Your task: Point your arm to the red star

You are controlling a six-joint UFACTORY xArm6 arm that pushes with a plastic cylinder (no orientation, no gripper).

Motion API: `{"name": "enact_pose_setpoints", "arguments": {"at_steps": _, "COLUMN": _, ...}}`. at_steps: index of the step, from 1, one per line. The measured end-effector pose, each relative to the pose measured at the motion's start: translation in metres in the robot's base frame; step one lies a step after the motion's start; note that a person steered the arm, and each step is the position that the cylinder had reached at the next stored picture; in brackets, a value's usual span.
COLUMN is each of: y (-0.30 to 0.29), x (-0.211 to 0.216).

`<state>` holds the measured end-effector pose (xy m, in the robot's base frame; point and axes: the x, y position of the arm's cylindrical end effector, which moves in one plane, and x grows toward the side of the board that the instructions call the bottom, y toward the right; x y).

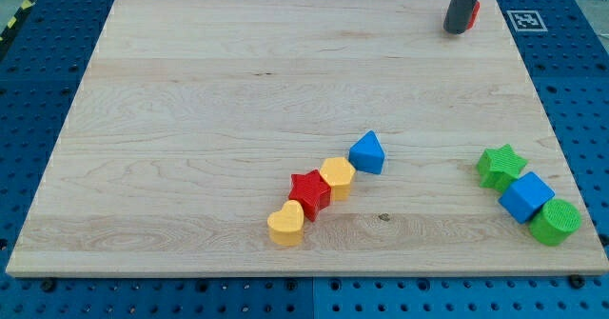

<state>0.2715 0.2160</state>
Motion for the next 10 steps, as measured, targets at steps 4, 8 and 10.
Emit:
{"name": "enact_pose_setpoints", "arguments": {"at_steps": 4, "y": -0.099, "x": 0.151}}
{"name": "enact_pose_setpoints", "arguments": {"at_steps": 8, "y": -0.152, "x": 0.344}}
{"name": "enact_pose_setpoints", "arguments": {"at_steps": 10, "y": -0.167, "x": 0.321}}
